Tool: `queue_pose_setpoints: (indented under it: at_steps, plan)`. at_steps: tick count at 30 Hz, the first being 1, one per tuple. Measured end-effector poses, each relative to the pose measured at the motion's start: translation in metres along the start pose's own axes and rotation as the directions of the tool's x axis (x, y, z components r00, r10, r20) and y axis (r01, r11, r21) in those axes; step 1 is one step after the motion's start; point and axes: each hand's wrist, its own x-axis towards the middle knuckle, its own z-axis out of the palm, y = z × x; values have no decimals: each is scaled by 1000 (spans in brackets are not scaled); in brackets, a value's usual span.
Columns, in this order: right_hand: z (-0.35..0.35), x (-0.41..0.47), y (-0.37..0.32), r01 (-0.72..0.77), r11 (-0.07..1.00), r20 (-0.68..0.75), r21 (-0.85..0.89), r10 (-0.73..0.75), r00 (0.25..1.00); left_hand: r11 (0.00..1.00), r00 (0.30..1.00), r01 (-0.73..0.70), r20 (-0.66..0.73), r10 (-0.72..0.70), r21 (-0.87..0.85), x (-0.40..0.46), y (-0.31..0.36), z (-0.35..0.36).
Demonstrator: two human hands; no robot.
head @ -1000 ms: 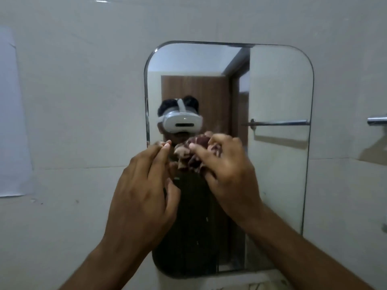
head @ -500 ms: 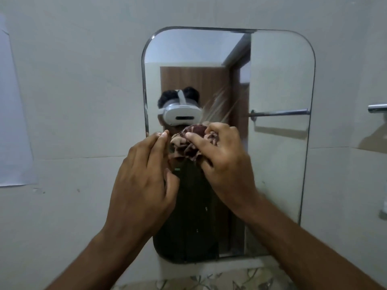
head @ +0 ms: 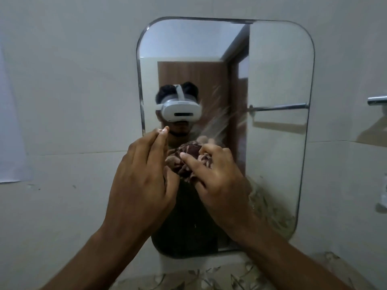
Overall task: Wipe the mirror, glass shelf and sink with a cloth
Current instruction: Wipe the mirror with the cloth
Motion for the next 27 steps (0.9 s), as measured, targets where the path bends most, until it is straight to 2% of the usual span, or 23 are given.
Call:
queue_pose_setpoints:
  at_steps: [3,7,9,14,17,21,25,27]
  plan:
    - [-10,9,19,-117,993,-59,21,118,991,1000,1000,7,1,-7,-10,-3,-2,0]
    - [-26,31,54,-339,940,-246,40,338,909,1000,1000,23,5,-23,-17,-4,-5,-1]
    - [-24,27,51,-342,939,-255,31,338,906,1000,1000,26,11,-26,-16,-5,-3,1]
    - [-1,-21,1,-196,981,-56,13,196,979,1000,999,5,33,-5,-10,-9,4,6]
    - [5,-35,-11,-122,992,-19,13,123,992,1000,997,-23,71,23,5,-14,6,10]
    - [-4,-17,8,-211,977,-80,31,213,974,1000,995,-18,94,18,-1,-22,4,12]
    - [-13,5,28,-349,936,-194,46,351,916,1000,996,18,87,-19,2,-27,0,12]
    - [-8,-3,18,-327,944,-154,35,329,932,1000,996,31,82,-30,-1,-29,-3,11]
